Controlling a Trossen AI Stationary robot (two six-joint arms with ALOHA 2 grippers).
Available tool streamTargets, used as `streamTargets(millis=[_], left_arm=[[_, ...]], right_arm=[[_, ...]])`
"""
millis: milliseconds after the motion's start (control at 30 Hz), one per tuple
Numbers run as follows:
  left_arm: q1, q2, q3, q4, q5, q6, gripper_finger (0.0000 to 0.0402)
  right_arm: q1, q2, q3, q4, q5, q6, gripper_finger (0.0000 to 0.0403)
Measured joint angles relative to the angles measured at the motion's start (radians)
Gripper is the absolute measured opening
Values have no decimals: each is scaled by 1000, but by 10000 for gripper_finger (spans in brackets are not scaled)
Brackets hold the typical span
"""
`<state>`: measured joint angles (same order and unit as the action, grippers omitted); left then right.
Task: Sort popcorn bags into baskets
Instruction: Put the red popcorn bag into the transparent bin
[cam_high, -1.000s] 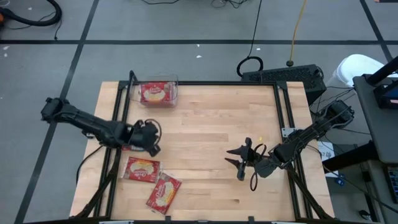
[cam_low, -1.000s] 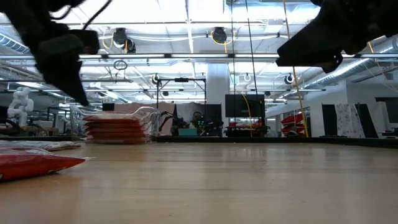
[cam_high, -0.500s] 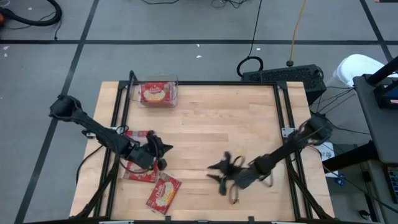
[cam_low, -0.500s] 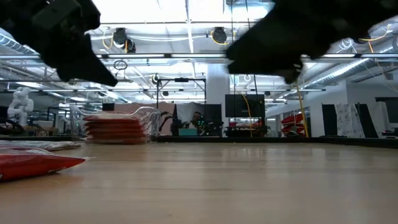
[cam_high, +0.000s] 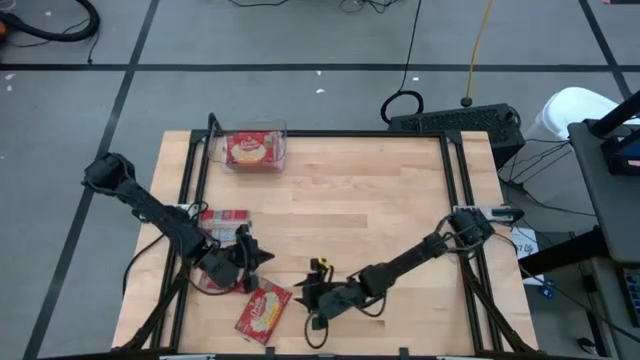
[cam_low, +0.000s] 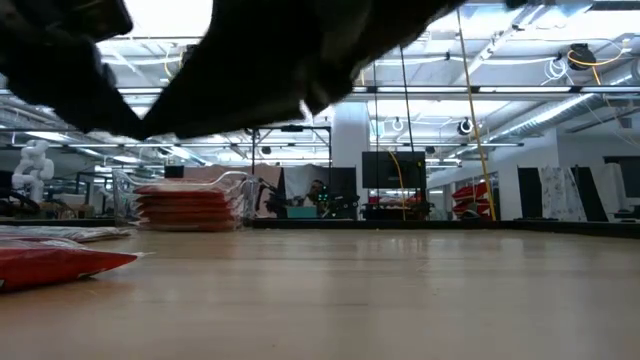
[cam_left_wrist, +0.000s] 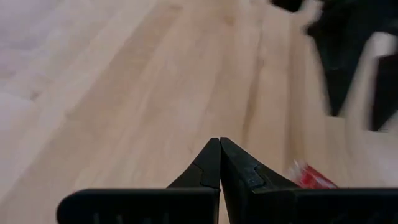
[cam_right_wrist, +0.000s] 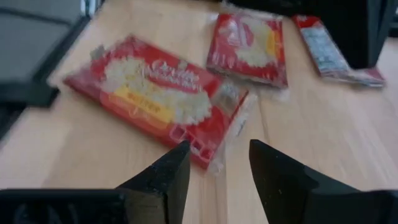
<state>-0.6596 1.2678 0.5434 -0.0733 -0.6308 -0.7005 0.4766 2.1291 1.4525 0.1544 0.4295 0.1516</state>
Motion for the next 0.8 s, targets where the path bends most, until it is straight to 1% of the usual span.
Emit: streamTargets(millis=[133,233,333,433,500,567,700,800], left_arm=[[-41,0,0,-32,-11,-43,6],[-48,0,0,-39,-48,-47,6],[-41,0,0,-39,-68,-47,6],[-34,0,0,-37,-70,-46,6],[-30,0,0,-36,-72,-46,6],[-24,0,0,-36,-72,-47,6],[-19,0,0,-33,-79,-47,6],[-18,0,0,-30,-97,-47,6]], right_arm=[[-32,42,7,38,-62,-65,179],[-54,78,8,78,-113,-93,197],[-72,107,7,89,-139,-92,212],[-92,128,7,110,-235,-109,221],[-101,149,7,156,-310,-121,221],[-108,166,7,190,-347,-135,220],[-115,199,9,257,-356,-187,208],[-122,226,9,310,-358,-190,180]])
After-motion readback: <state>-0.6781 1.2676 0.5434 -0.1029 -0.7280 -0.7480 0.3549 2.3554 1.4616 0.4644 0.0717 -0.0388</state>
